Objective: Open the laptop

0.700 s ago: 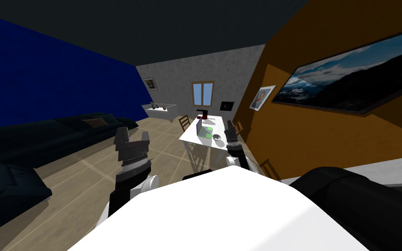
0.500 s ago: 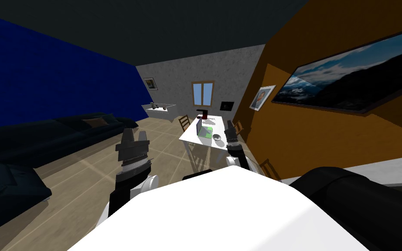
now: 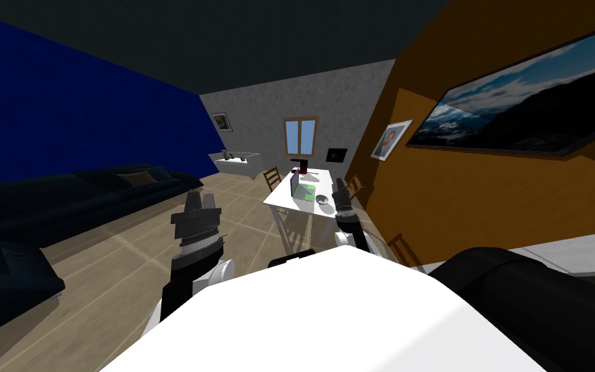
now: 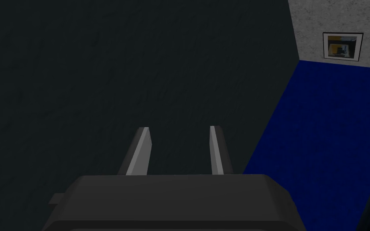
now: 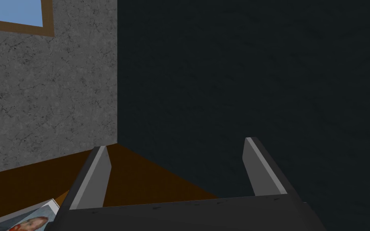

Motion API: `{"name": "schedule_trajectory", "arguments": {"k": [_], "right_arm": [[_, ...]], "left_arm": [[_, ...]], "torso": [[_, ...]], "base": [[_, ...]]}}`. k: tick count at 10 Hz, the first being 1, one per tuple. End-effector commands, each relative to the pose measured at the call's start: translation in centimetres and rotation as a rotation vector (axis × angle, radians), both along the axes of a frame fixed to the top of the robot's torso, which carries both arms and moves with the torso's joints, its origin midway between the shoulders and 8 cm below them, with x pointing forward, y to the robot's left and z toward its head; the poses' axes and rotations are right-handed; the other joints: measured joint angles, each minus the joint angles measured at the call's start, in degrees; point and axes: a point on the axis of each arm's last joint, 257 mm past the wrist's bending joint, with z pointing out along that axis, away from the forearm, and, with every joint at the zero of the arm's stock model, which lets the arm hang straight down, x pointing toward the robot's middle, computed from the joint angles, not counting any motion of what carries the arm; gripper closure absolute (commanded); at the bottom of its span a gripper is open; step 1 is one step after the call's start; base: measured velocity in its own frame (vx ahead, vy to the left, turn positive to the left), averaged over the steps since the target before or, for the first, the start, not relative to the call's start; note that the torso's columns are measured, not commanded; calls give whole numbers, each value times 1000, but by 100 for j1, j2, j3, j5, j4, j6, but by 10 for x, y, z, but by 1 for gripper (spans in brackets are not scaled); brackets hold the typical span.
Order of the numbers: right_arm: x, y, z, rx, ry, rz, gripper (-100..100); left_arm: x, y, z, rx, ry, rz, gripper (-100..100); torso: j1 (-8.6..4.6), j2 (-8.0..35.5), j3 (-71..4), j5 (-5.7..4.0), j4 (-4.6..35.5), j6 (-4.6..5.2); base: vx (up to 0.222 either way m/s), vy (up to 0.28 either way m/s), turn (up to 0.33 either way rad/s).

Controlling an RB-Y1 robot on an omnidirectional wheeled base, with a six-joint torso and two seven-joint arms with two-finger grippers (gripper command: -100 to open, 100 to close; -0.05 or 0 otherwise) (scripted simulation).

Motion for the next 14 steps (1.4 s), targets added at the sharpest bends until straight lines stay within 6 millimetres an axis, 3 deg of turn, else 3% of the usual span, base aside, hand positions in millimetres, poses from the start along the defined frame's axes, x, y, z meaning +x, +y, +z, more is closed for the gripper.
{"name": "schedule_trajectory", "arguments": {"k": [1,2,3,5,14], "right_arm": [[0,0,0,0,0,0,0],[0,0,0,0,0,0,0],[3,1,-7,-58,31,0,-100],[8,-2,-16,-120,71,-14,-100],[27,-45,-80,-413,308,-171,-100]], "left_arm": [[0,0,0,0,0,0,0],[0,0,0,0,0,0,0],[0,0,0,0,0,0,0],[0,0,0,0,1,0,0],[0,0,0,0,1,0,0]], "torso": [[0,423,-846,0,423,0],[0,846,-1692,0,846,0],[0,1269,-2538,0,1269,0],[17,1503,-3052,5,1510,0],[-16,1543,-3072,-4,1539,0]], "base": [[0,0,0],[0,0,0],[38,38,4],[66,79,1],[102,125,3]]}}
